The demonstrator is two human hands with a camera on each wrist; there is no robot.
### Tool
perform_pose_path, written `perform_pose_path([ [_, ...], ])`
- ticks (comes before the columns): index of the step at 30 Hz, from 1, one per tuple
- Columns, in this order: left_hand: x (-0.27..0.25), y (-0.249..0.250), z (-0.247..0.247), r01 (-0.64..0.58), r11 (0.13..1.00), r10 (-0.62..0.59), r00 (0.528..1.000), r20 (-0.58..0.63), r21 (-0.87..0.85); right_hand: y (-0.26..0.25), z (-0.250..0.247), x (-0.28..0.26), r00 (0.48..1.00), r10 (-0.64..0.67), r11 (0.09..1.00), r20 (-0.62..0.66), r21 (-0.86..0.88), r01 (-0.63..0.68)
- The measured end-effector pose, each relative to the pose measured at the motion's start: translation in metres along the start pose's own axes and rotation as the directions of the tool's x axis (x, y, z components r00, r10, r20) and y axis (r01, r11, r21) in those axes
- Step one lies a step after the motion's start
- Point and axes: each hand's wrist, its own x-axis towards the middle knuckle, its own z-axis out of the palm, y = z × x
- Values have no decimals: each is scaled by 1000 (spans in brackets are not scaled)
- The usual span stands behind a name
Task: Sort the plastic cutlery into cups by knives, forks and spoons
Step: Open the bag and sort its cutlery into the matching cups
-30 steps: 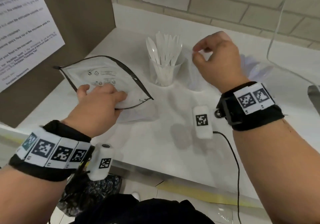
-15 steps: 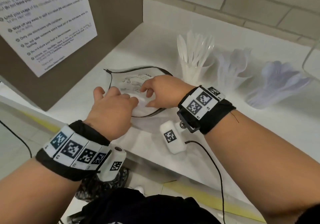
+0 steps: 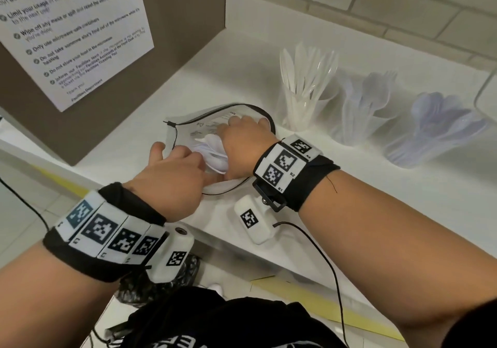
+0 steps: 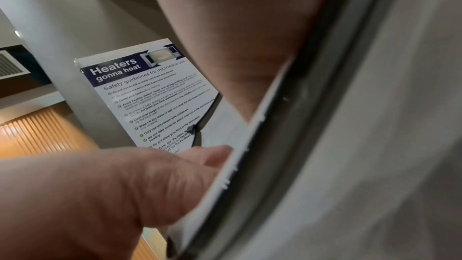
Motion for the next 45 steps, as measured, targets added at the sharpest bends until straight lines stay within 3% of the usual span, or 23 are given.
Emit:
perform_pose_path([
  [10, 5, -4, -1, 54, 998, -54, 998, -17, -29, 7, -1, 9, 983, 131, 982, 127, 120, -146],
  [16, 5, 0, -1, 44, 998, -44, 999, 1, -52, 7, 5, 6, 986, 111, 991, 128, 58, -119],
  [22, 8, 1, -9, 55, 998, -53, 997, 55, -27, 2, 1, 10, 995, 90, 994, 34, 62, -92],
  [26, 9, 0, -4, -7, 998, 8, 1000, 9, -61, 0, -4, 11, 998, 37, 980, 44, 192, -44],
  [30, 8, 1, -6, -3, 998, 1, 1000, -28, -63, -1, 3, 19, 1000, 17, 985, -9, 173, -15],
  [33, 7, -3, -10, 86, 995, -87, 996, -31, -54, 4, 2, 18, 999, 38, 991, 8, 129, -38],
  [38, 10, -12, -9, 176, 982, -176, 984, 8, -61, 12, -3, 14, 997, -52, 993, 65, 108, 44],
  [45, 14, -13, -14, 107, 985, -106, 994, 11, -139, 21, -12, 13, 987, -59, 971, 147, 240, 23],
])
